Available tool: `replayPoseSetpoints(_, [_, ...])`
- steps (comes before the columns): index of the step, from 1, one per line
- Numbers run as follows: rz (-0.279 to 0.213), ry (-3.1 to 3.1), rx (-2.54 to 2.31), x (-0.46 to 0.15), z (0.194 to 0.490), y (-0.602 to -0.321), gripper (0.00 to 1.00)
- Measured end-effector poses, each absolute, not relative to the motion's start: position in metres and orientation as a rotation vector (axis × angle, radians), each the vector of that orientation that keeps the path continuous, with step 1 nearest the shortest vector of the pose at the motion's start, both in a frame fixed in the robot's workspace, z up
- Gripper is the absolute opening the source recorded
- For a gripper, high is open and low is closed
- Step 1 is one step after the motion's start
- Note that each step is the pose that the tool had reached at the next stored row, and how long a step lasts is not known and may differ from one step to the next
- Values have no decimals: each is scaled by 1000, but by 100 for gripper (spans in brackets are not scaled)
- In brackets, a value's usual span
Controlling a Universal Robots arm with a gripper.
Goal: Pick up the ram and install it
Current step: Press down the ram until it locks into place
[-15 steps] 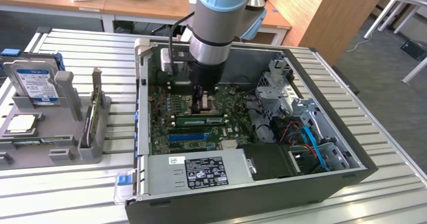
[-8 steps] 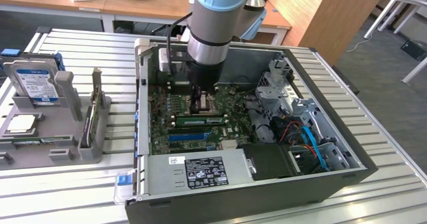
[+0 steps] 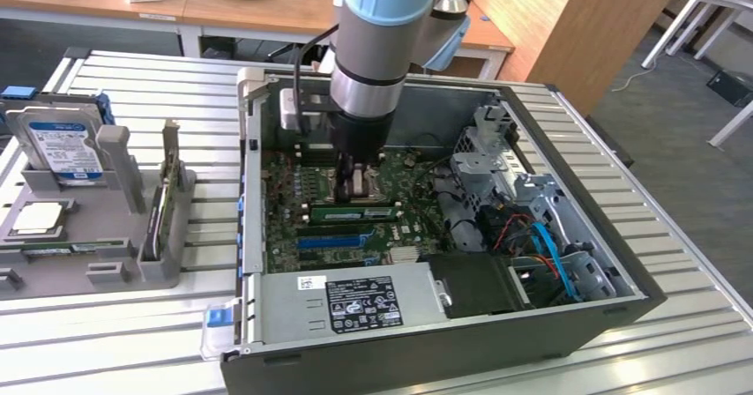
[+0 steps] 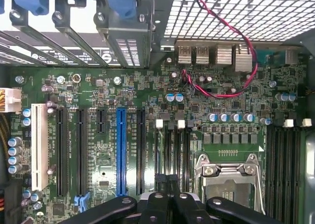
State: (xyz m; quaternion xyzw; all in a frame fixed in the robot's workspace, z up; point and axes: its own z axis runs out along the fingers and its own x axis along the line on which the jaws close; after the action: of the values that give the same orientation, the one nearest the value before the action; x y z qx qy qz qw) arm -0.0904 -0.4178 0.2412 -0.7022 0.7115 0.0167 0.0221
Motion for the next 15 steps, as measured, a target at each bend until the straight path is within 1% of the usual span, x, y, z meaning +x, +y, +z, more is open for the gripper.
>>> replayPoseSetpoints(15, [52,2204,-2176,-90,232,-418,11])
